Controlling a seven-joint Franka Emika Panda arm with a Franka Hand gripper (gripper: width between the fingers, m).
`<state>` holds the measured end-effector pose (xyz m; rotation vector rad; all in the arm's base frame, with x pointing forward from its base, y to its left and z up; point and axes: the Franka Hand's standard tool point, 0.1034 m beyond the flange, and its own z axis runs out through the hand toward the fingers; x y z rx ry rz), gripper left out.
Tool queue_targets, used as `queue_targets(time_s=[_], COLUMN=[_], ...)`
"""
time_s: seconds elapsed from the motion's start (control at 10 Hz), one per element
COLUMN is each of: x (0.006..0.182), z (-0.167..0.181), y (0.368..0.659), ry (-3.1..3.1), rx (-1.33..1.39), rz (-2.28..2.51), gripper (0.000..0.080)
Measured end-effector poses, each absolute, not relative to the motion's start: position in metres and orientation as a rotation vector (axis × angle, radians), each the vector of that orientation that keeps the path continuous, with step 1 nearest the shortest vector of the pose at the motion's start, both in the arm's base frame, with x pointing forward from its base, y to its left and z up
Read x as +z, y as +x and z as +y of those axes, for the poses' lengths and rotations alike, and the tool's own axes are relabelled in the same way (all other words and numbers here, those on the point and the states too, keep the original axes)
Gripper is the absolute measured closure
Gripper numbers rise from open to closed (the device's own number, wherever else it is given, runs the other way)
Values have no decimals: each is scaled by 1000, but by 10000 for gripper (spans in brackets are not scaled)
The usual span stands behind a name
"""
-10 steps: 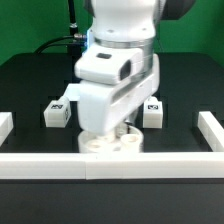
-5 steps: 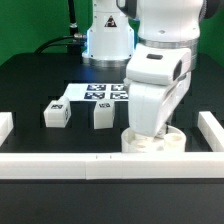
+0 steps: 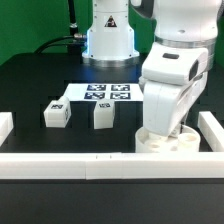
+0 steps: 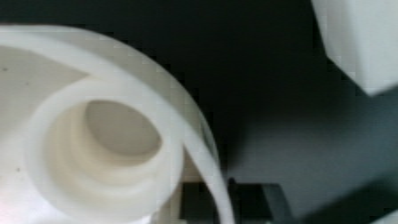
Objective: Assemble stool
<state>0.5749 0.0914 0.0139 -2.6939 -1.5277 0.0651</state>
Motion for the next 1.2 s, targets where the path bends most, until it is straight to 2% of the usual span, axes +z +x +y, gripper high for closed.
queue_targets(time_s=[0.3, 0.9, 1.1, 1.2], x=[16, 15, 20, 27], z=[114, 114, 111, 109], y=[573, 573, 574, 575], ry=[-2689, -2703, -2697, -2698], rx=[60, 61, 61, 64], rz=[-1532, -1508, -1522, -1524], gripper=[771, 771, 444, 444])
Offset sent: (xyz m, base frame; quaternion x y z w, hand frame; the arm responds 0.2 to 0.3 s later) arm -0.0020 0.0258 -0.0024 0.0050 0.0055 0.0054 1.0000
